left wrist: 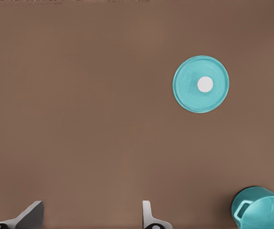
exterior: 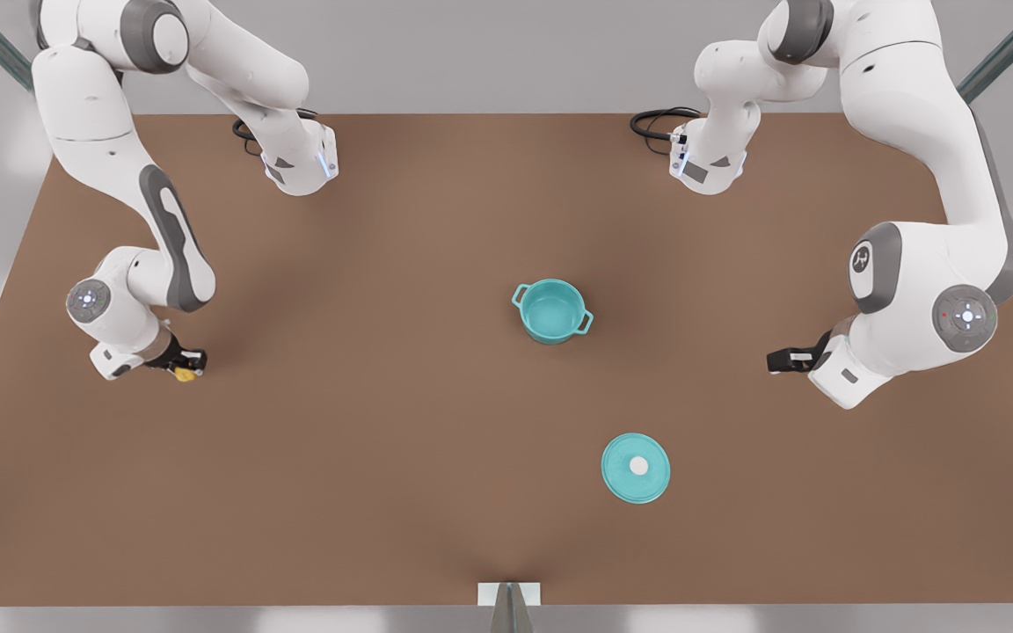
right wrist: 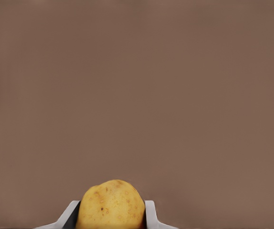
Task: Open the pot lid and put the potato into the pot
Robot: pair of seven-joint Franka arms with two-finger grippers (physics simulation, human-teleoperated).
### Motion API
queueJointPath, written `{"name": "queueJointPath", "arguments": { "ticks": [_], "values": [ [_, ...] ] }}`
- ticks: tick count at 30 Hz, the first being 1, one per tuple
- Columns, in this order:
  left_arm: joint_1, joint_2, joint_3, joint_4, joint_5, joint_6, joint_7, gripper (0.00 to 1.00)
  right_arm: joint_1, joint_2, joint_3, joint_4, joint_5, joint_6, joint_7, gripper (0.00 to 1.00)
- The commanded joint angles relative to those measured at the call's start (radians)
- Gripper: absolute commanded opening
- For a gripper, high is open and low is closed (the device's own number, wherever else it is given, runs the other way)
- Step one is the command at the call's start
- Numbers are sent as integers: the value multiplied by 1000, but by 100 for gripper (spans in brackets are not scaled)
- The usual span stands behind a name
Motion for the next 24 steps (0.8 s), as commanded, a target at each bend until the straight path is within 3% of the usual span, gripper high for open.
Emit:
{"name": "queueJointPath", "arguments": {
  "ticks": [1,8,17,24],
  "values": [
    [-1,-1,0,2,2,2,76,100,2,-24,37,20,0,-137,172,55],
    [-1,-1,0,2,4,0,73,100,23,-35,313,208,0,-436,608,54],
    [-1,-1,0,3,2,0,71,100,449,80,315,512,41,-608,1129,54],
    [-2,-1,0,2,4,0,70,100,753,324,310,877,27,-703,1412,54]
  ]
}}
